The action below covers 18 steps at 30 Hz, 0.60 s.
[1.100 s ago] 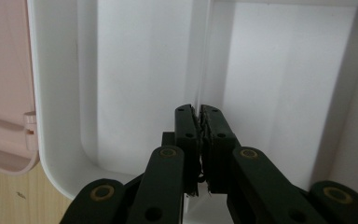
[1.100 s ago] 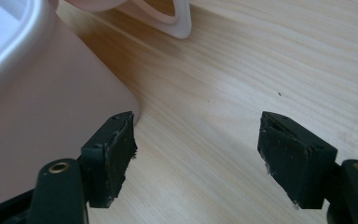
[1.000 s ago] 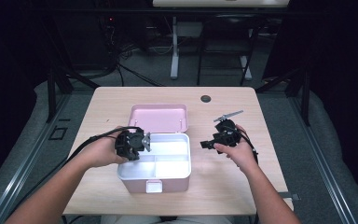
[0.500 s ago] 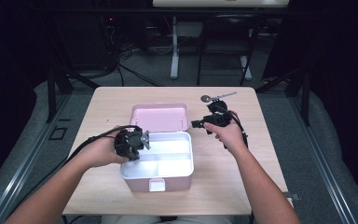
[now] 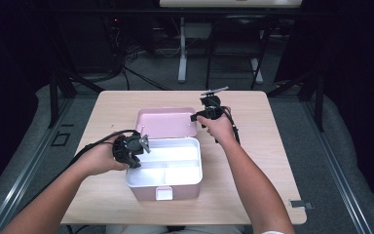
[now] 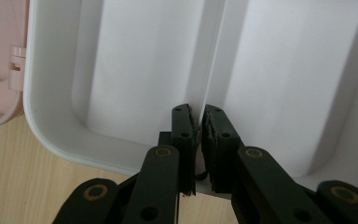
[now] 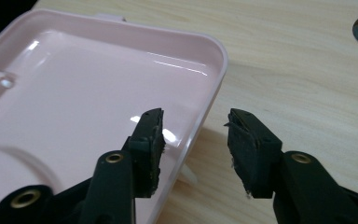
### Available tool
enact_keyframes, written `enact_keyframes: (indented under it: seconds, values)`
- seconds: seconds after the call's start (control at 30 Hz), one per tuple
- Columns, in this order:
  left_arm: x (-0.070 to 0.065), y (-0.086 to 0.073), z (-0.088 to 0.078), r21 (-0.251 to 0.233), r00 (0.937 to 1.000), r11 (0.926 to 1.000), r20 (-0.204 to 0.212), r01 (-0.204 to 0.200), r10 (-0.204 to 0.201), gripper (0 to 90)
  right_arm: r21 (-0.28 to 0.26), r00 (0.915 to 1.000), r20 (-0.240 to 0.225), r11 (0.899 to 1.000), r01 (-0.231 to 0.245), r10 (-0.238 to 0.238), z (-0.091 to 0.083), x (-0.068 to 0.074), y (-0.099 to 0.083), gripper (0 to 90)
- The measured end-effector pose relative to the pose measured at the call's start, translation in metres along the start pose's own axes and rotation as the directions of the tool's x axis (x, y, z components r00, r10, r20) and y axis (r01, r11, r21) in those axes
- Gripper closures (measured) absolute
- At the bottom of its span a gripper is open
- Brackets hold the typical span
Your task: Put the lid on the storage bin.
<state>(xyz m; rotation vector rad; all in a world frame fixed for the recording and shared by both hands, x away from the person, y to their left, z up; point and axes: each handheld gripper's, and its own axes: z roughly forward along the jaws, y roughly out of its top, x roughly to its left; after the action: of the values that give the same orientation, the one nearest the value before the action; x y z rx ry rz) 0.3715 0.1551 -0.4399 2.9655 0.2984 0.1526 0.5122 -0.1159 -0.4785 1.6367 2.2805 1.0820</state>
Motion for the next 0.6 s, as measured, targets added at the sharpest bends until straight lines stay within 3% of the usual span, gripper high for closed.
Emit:
enact_keyframes:
  seconds: [0.1,0.3,0.6]
  values:
    - [0.001,0.0,0.0,0.0,1.0,1.0,0.003,-0.004,0.004,83.6,0.015,0.999,0.042,1.0,-0.016,0.015,0.01,0.001,0.002,63.1]
    - [0.0,0.0,0.0,-0.003,1.0,1.0,-0.003,-0.006,0.006,83.8,0.061,0.9977,0.056,0.997,-0.043,0.04,0.018,0.004,0.006,72.7]
    - [-0.002,0.002,0.0,-0.016,0.9999,0.9998,0.001,-0.015,0.015,83.5,0.115,0.9956,0.094,0.993,-0.017,0.007,0.011,0.006,0.005,74.8]
